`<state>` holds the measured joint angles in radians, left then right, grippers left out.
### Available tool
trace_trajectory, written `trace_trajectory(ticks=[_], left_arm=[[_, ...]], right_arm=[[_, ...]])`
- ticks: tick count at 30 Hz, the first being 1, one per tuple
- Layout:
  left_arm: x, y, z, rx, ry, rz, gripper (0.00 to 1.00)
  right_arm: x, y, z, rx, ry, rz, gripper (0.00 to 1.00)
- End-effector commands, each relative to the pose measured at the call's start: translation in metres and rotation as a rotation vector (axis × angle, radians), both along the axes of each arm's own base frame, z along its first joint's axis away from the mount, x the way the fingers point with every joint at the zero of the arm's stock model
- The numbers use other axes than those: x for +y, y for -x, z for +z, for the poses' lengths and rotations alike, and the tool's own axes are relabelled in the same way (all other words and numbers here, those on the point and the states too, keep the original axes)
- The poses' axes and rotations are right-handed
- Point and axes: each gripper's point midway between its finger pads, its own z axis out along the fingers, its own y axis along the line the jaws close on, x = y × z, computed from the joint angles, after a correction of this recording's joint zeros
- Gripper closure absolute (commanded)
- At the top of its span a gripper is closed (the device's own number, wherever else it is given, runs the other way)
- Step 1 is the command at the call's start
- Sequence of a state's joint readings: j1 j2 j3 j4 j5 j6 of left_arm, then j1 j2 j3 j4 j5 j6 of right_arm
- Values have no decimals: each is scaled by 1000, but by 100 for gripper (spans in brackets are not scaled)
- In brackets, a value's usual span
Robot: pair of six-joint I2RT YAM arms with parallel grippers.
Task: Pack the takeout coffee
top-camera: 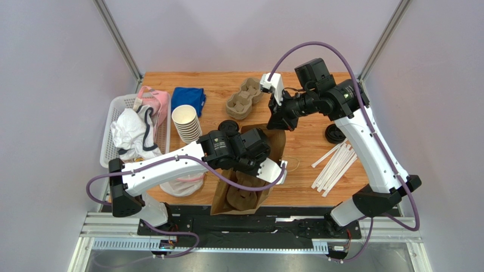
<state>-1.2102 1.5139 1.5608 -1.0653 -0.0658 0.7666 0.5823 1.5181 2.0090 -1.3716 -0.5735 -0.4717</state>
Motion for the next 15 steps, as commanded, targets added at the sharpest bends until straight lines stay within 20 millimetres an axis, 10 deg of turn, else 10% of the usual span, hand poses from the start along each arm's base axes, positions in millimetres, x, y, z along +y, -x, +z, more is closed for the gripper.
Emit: trace_trajectory(ticks=[1,15], left_arm=[[1,1,-4,8,35,23,100],[8,5,-25,34,14,39,100]], right_arm=[[-18,44,-7,126,51,27,100],[-20,37,-15,130,80,12,100]])
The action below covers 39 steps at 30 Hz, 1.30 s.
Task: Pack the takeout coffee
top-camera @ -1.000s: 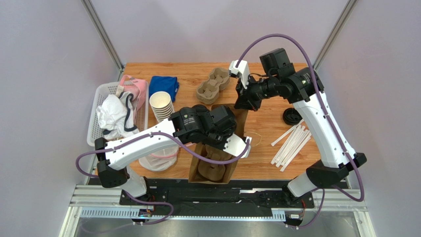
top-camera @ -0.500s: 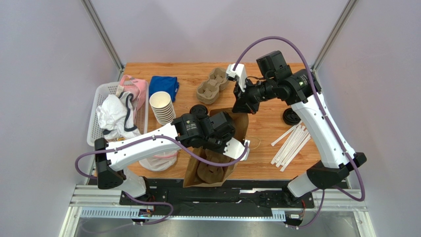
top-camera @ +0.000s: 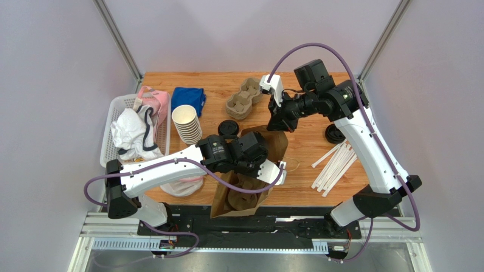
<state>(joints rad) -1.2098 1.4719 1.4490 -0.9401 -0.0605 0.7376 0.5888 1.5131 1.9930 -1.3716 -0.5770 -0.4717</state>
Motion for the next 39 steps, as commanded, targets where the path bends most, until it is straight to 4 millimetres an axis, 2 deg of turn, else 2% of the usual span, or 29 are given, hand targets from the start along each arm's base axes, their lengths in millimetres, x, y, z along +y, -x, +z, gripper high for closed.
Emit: trace_trajectory(ticks=[1,4,7,11,16,22,27,30,33,37,39], left_arm=[[12,5,-11,35,-38,19,100],[12,5,-2,24,-16,17,100],[10,5,16,5,37,10,100],[10,8,50,-5,144,25,100],[14,10,71,-17,215,39,100],[24,5,57,14,163,82,100],[31,6,62,29,192,88,100],[33,20,74,34,256,3,100],[31,27,76,22,263,-74,100],[31,36,65,9,225,-163,100],[28,34,63,26,232,-129,100]], right_arm=[[-21,33,-12,110,81,-2,100],[-22,31,-15,102,82,-7,100],[-24,27,-20,78,93,-18,100],[-27,25,-22,35,94,-20,100],[-30,23,-23,14,104,-22,100],[-32,26,-18,-13,93,-9,100],[-36,28,-24,-28,103,-6,100],[-37,26,-28,-32,111,-11,100],[-34,23,-32,-15,114,-17,100],[-28,20,-31,21,107,-21,100],[-27,20,-29,19,101,-18,100]])
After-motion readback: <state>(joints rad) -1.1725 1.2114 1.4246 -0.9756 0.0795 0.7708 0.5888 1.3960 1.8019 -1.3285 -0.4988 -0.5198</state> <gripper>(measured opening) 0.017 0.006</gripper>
